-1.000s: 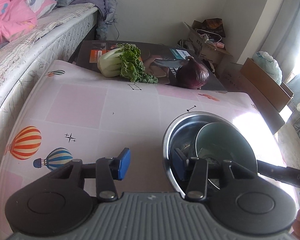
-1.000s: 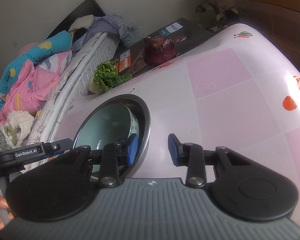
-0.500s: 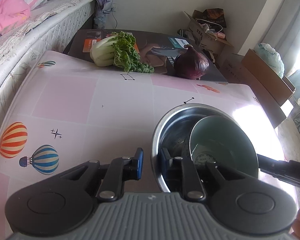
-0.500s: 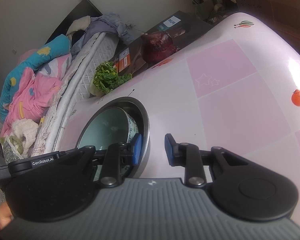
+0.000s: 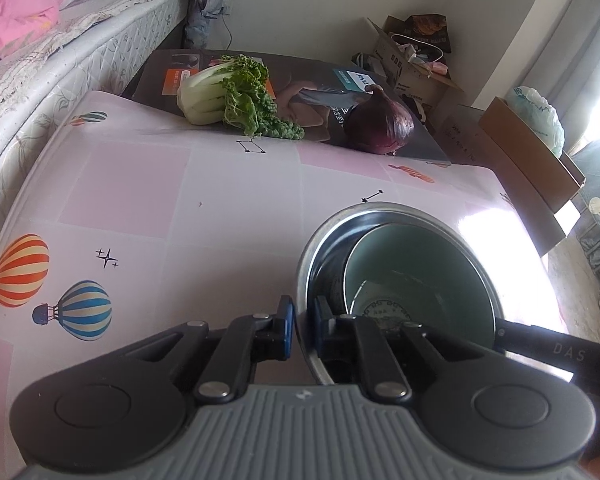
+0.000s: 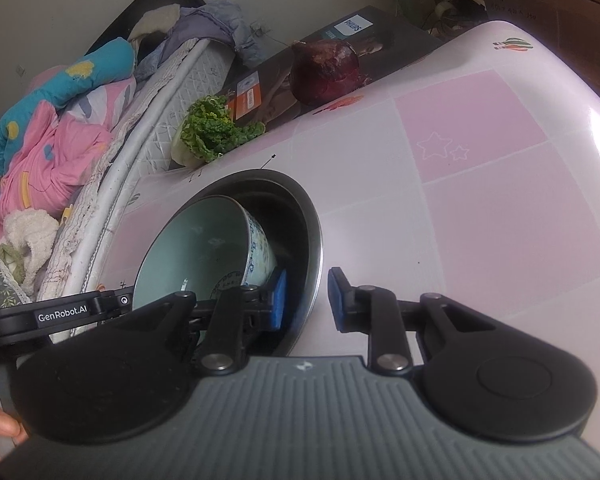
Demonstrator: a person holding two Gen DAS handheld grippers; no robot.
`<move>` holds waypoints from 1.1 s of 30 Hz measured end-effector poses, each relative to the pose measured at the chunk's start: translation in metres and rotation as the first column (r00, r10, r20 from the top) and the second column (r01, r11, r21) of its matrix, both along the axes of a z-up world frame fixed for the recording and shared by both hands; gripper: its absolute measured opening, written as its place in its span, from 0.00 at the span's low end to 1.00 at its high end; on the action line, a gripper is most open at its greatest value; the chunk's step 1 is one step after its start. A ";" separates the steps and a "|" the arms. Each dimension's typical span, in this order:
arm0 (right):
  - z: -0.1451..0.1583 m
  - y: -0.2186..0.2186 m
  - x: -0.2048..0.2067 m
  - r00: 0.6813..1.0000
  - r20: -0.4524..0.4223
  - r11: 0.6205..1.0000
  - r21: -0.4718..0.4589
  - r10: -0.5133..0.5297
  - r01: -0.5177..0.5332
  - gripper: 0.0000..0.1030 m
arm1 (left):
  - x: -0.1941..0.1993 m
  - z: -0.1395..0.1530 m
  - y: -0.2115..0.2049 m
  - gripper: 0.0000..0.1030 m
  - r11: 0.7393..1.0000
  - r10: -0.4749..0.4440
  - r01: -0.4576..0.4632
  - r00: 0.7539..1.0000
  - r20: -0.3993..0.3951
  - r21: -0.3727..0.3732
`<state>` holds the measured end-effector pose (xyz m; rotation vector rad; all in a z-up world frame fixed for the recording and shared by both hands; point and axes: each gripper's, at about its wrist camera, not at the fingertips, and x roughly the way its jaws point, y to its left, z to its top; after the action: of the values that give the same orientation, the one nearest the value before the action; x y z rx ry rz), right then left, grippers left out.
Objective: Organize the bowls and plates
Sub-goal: 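Lift the steel bowl with both grippers and carry it over the white plate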
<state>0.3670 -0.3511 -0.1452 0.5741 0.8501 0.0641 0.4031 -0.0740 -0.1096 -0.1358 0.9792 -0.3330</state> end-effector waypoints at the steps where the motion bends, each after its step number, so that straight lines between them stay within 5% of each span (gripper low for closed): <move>1: -0.001 -0.001 -0.001 1.000 -0.001 1.000 0.003 -0.006 0.006 0.22 | 0.001 0.000 0.001 0.11 1.000 0.003 -0.003 1.000 0.000 -0.004; 5: -0.002 -0.005 -0.001 1.000 0.004 1.000 -0.001 -0.022 0.022 0.22 | 0.005 0.002 0.001 0.17 1.000 0.020 -0.020 1.000 0.014 0.003; 11: 0.004 -0.001 0.002 1.000 0.024 1.000 -0.026 -0.010 0.010 0.11 | 0.008 0.002 -0.005 0.10 1.000 0.011 -0.011 1.000 0.019 0.015; 33: -0.006 0.001 0.002 1.000 0.015 1.000 0.001 -0.024 0.024 0.10 | 0.011 0.001 -0.004 0.13 1.000 -0.012 0.012 1.000 0.002 0.000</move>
<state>0.3689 -0.3502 -0.1514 0.5838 0.8286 0.0471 0.4146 -0.0778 -0.1085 -0.1292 0.9786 -0.3442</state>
